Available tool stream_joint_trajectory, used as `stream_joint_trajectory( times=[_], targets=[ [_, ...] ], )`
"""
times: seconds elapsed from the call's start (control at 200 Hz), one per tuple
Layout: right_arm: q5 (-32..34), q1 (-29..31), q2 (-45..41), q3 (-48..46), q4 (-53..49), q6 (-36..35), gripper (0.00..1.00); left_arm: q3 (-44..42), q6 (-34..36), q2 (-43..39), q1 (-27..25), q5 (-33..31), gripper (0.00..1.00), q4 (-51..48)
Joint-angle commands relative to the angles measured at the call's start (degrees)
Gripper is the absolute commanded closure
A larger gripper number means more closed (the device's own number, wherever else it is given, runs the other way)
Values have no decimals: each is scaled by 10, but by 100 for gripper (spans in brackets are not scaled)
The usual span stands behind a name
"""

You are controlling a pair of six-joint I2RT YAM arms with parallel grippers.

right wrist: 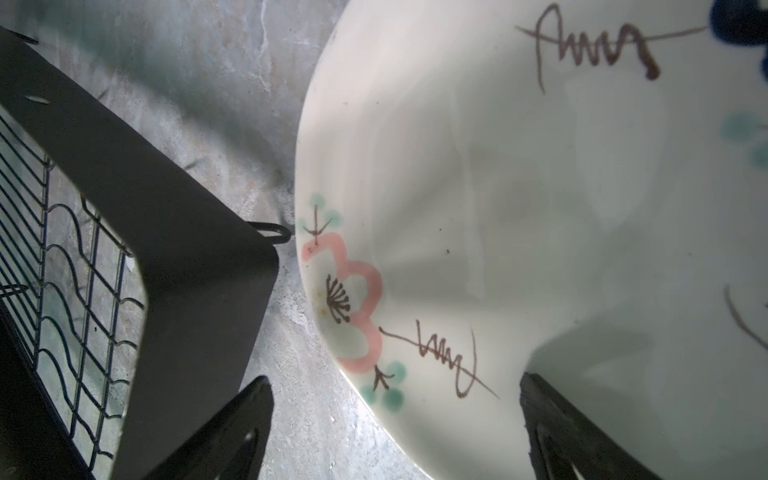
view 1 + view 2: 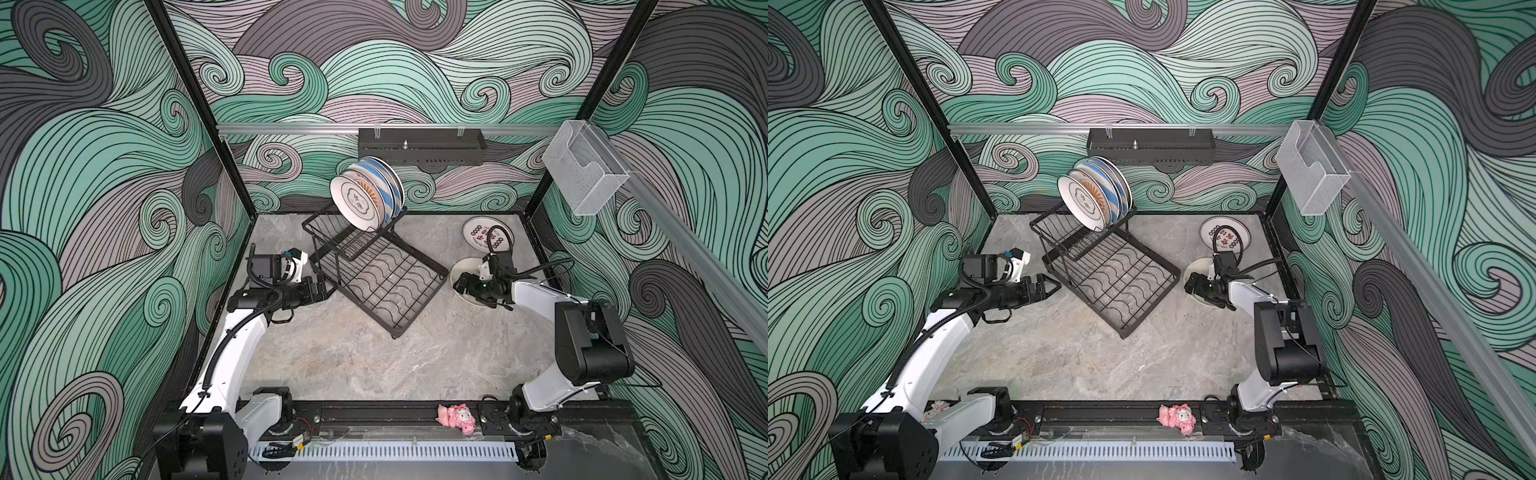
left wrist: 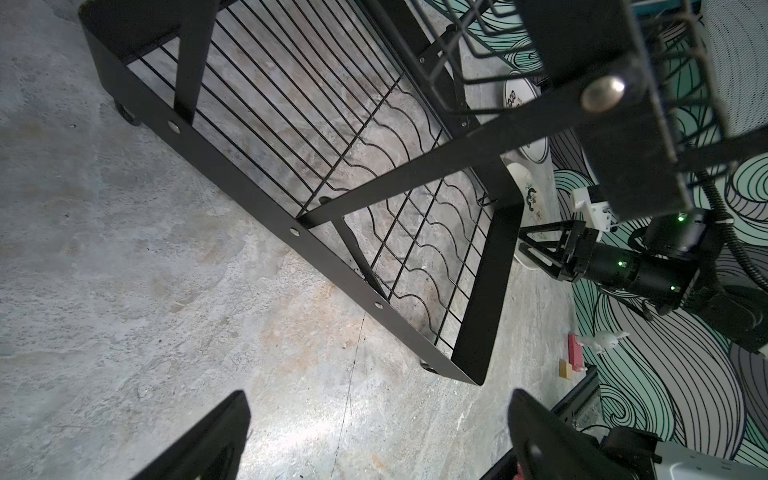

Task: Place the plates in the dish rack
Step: 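Push the cream flower plate with the right gripper toward the rack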

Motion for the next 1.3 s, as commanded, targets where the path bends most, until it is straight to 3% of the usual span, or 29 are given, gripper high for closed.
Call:
stream_joint_trajectory(
  times=[0.0, 0.365, 0.921, 1.291],
  targets=[
    [-16, 0, -18, -26, -17, 17, 8, 0, 1, -4, 2, 9, 2, 6],
    [-24, 34, -91, -87, -42, 27, 8, -1, 0, -4, 2, 10, 1, 7],
    [-37, 181, -172, -176, -37, 106, 8, -1, -1, -5, 1, 16, 2, 10],
    [-62, 297, -129, -159, 35, 159, 10, 2, 4, -6, -14, -1, 1, 1]
  ],
)
